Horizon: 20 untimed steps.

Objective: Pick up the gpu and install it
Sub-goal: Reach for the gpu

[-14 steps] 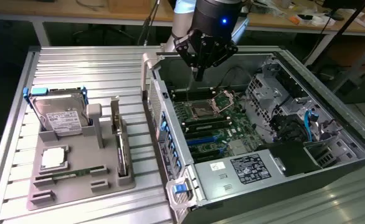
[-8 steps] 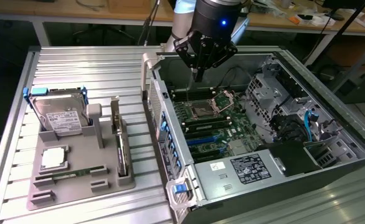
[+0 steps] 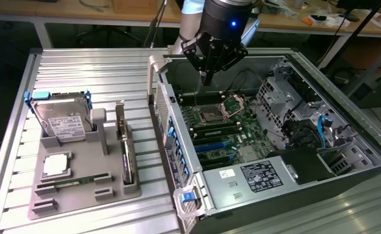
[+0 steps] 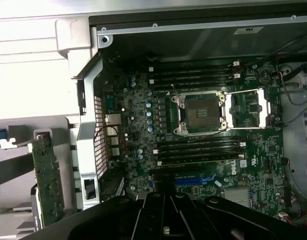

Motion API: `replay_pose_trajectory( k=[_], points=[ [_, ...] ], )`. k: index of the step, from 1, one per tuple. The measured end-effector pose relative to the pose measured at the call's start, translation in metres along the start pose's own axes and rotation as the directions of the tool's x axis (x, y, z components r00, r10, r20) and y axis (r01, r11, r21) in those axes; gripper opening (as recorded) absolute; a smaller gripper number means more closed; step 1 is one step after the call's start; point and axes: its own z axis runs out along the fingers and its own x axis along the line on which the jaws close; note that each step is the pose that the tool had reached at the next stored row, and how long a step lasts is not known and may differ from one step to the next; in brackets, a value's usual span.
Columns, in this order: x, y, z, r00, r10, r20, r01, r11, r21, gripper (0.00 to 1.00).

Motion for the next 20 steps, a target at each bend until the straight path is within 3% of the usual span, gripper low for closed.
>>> replay_pose_trajectory(
  k=[20],
  points=[
    [0.021,-0.0016,-0.0006,1.0000,0.000,-0.0001,0.000,1.0000,0.0001,0.11]
  ],
)
